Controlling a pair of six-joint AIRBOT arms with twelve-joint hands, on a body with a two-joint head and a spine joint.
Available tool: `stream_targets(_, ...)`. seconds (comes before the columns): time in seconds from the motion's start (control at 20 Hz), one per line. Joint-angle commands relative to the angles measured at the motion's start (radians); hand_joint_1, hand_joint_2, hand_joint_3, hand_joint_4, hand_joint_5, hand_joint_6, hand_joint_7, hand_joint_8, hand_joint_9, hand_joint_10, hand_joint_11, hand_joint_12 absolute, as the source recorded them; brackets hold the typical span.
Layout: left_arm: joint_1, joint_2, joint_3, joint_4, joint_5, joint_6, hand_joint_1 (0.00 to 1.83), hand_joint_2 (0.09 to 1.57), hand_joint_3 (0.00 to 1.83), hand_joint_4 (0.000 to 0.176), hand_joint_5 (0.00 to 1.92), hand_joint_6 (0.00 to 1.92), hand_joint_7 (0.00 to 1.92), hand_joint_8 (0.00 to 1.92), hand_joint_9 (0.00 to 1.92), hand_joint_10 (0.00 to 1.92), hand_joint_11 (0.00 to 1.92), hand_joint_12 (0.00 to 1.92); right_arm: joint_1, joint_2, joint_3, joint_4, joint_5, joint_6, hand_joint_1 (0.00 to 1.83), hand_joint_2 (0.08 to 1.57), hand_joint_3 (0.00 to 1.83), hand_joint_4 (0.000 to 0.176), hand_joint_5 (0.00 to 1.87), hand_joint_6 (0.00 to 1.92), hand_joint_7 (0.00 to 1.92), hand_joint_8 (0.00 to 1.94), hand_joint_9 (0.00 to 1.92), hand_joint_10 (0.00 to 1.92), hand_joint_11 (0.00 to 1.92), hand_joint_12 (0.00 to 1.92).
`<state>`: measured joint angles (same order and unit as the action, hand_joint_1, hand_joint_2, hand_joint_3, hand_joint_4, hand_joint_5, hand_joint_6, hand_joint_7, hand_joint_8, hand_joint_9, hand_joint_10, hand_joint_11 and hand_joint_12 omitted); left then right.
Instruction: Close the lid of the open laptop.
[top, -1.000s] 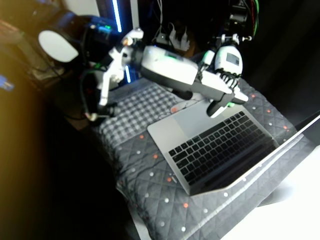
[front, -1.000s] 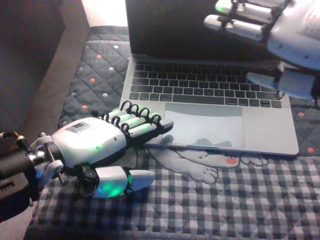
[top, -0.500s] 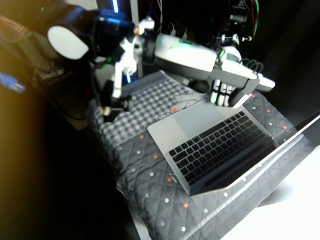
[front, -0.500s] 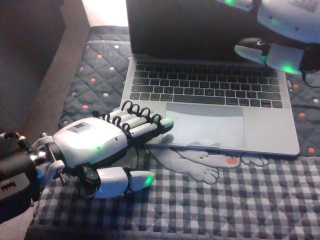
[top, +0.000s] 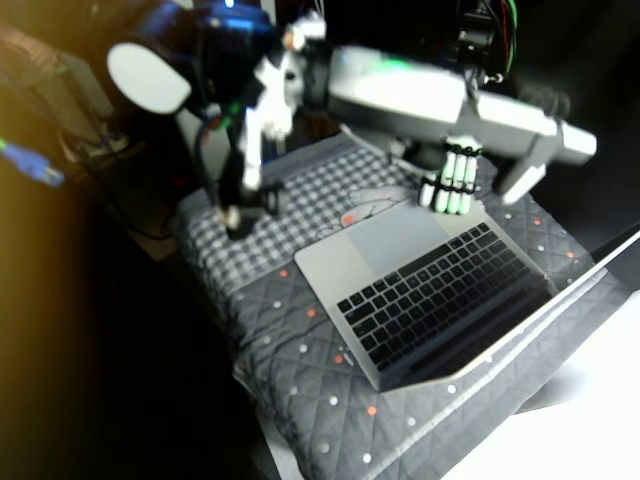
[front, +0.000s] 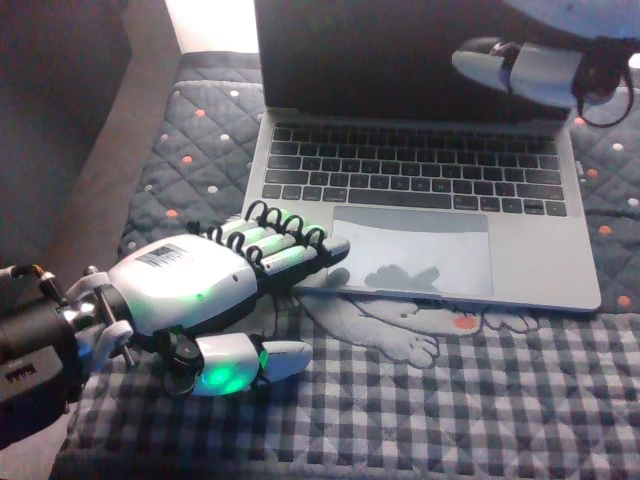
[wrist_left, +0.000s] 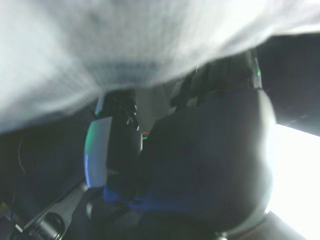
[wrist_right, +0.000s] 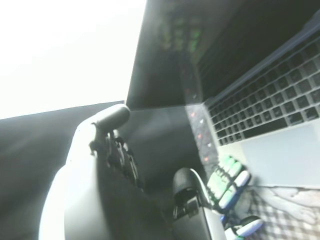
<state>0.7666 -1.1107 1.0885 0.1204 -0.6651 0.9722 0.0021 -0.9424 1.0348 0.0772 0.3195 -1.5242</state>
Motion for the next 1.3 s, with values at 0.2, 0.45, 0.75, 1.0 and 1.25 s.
stream_targets(0.2, 0.004, -0.019, 0.000, 0.006, -0.009, -0.021, 0.18, 1.36, 0.00, 0.063, 0.02, 0.00, 0.01, 0.00, 0.01, 0.00, 0.00, 0.00, 0.086, -0.010, 0.053, 0.044, 0.056, -0.032, 0.37, 1.40, 0.00, 0.000, 0.00, 0.00, 0.00, 0.00, 0.00, 0.00, 0.00, 1.92)
stream_targets(0.45, 0.001, -0.030, 0.007, 0.019, -0.003, -0.032, 0.16, 1.36, 0.00, 0.053, 0.00, 0.00, 0.00, 0.00, 0.00, 0.00, 0.00, 0.00, 0.112, -0.040, 0.068, 0.324, 0.026, -0.362, 0.39, 1.41, 0.00, 0.000, 0.00, 0.00, 0.00, 0.00, 0.00, 0.00, 0.00, 1.92)
stream_targets(0.75, -0.001, -0.038, 0.010, 0.029, 0.004, -0.033, 0.15, 1.36, 0.00, 0.062, 0.00, 0.00, 0.00, 0.00, 0.00, 0.00, 0.00, 0.00, 0.112, -0.089, 0.160, 0.432, 0.007, -0.362, 0.53, 1.36, 0.02, 0.000, 0.00, 0.00, 0.00, 0.00, 0.00, 0.00, 0.00, 0.93)
stream_targets(1.0, -0.008, -0.055, 0.024, 0.055, 0.010, -0.058, 0.18, 1.35, 0.00, 0.056, 0.01, 0.00, 0.00, 0.00, 0.00, 0.00, 0.00, 0.00, 0.112, -0.137, 0.228, 0.502, -0.017, -0.379, 0.48, 1.38, 0.01, 0.000, 0.00, 0.00, 0.00, 0.00, 0.00, 0.00, 0.00, 0.00)
stream_targets(1.25, -0.012, -0.056, 0.023, 0.061, 0.005, -0.067, 0.15, 1.35, 0.00, 0.068, 0.00, 0.00, 0.00, 0.00, 0.00, 0.00, 0.00, 0.00, 0.112, -0.153, 0.250, 0.852, -0.028, -0.780, 0.40, 1.38, 0.01, 0.000, 0.00, 0.00, 0.00, 0.00, 0.00, 0.00, 0.00, 0.00)
